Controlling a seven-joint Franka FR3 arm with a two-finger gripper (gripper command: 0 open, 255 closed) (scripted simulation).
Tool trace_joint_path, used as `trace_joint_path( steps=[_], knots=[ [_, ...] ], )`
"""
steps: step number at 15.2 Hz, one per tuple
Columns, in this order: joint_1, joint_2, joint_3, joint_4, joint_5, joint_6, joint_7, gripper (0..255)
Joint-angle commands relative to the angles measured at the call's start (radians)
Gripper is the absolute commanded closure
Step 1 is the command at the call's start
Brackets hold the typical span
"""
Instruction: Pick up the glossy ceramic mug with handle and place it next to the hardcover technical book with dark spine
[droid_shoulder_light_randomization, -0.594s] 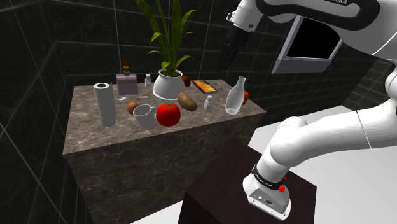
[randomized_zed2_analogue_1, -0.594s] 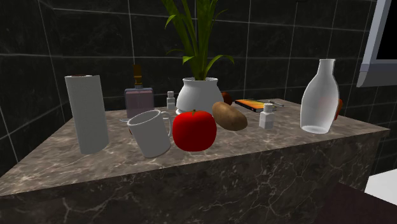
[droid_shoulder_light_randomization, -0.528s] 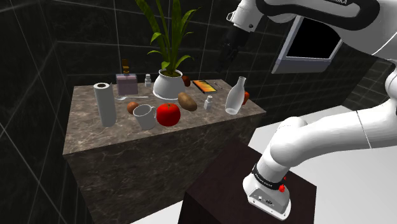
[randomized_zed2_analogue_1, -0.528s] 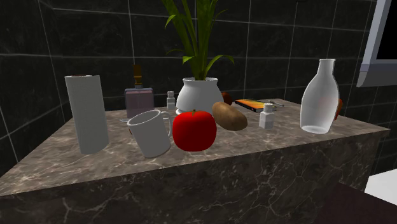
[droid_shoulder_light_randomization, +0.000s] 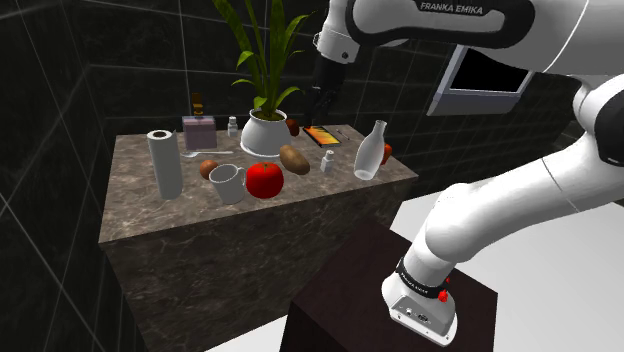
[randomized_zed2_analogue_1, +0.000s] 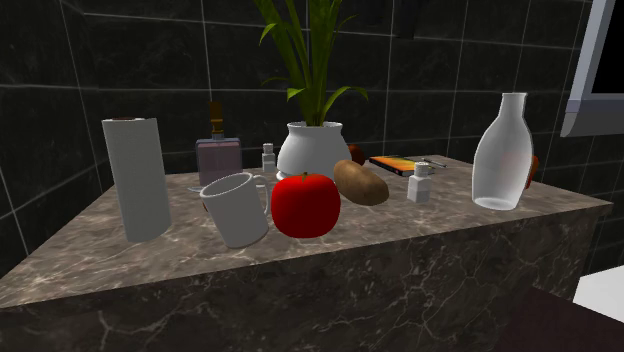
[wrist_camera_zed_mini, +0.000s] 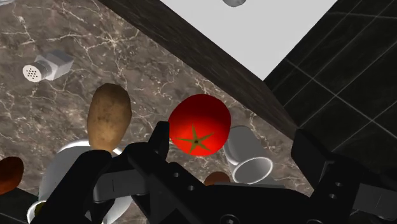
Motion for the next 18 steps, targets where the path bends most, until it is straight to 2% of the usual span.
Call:
trace_joint_path(
  steps=[1, 9, 14, 18],
  knots=[
    [0.001, 0.07, 0.038, 0.032, -0.015, 0.023, 0.037, 0],
    [0.006, 0.37, 0.179, 0.178, -0.125, 0.095, 0.209, 0],
    [0.027, 0.583, 0.24, 0.312, -0.237, 0.098, 0.328, 0],
    [0.067, 0.763, 0.261, 0.444, -0.334, 0.072, 0.415, 0]
  ],
)
